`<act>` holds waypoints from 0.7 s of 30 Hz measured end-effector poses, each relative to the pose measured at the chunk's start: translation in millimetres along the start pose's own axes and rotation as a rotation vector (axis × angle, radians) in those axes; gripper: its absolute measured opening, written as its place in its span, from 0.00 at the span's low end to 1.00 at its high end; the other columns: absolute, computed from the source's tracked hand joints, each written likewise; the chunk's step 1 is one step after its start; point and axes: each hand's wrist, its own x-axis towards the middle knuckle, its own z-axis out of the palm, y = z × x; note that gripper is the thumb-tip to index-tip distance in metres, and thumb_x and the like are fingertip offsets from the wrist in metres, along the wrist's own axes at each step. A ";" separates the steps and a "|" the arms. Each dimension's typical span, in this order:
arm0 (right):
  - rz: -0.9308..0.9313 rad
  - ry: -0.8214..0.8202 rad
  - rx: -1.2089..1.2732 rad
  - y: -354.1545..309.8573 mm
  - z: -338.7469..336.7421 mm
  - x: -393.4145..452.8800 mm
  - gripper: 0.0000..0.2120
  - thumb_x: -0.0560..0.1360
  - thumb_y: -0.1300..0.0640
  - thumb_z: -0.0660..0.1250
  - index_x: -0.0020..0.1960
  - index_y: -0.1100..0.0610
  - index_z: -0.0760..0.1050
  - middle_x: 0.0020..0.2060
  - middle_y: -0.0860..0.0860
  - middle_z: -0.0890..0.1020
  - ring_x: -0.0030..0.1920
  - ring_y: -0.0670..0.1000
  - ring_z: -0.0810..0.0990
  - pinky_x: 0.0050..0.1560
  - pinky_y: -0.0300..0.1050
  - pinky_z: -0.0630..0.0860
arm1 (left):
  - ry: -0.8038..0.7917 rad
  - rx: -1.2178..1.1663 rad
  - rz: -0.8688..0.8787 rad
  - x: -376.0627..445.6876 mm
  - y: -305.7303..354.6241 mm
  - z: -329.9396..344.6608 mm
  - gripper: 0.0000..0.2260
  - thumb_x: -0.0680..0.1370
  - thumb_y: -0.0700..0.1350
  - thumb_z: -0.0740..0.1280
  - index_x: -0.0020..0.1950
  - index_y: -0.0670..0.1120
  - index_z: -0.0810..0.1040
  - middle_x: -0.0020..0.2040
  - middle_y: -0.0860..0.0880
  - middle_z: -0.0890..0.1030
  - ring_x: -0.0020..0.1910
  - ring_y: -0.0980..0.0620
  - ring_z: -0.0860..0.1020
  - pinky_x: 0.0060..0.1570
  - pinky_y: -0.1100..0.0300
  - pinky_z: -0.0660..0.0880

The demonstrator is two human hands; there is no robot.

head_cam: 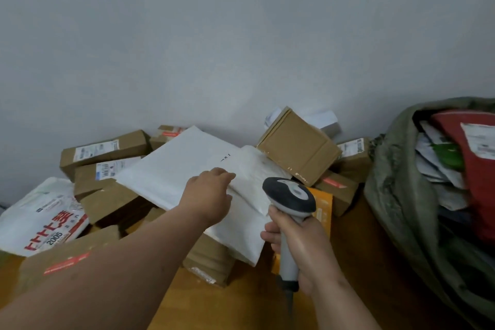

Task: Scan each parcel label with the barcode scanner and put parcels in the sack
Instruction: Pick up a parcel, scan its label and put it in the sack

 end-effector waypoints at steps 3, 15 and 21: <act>0.029 0.004 -0.012 1.4 -6.9 21.9 0.08 0.76 0.52 0.72 0.50 0.56 0.81 0.41 0.58 0.85 0.45 0.54 0.86 0.52 0.51 0.81 | -0.048 0.081 0.059 24.8 7.6 13.1 0.30 0.79 0.40 0.59 0.79 0.56 0.59 0.80 0.51 0.59 0.78 0.48 0.58 0.76 0.50 0.55; 0.073 0.131 0.045 17.2 -10.2 35.2 0.07 0.75 0.52 0.73 0.50 0.54 0.81 0.37 0.51 0.86 0.40 0.49 0.87 0.45 0.46 0.81 | 0.024 0.181 0.108 61.5 0.0 21.8 0.22 0.81 0.40 0.54 0.70 0.58 0.71 0.64 0.54 0.79 0.65 0.51 0.75 0.75 0.50 0.52; 0.014 0.186 0.112 6.6 21.0 -5.1 0.10 0.75 0.52 0.73 0.51 0.58 0.81 0.38 0.52 0.86 0.39 0.50 0.87 0.43 0.45 0.81 | 0.230 -0.472 -0.163 17.2 -38.1 -34.6 0.09 0.84 0.44 0.56 0.54 0.47 0.76 0.45 0.48 0.79 0.47 0.45 0.78 0.44 0.53 0.73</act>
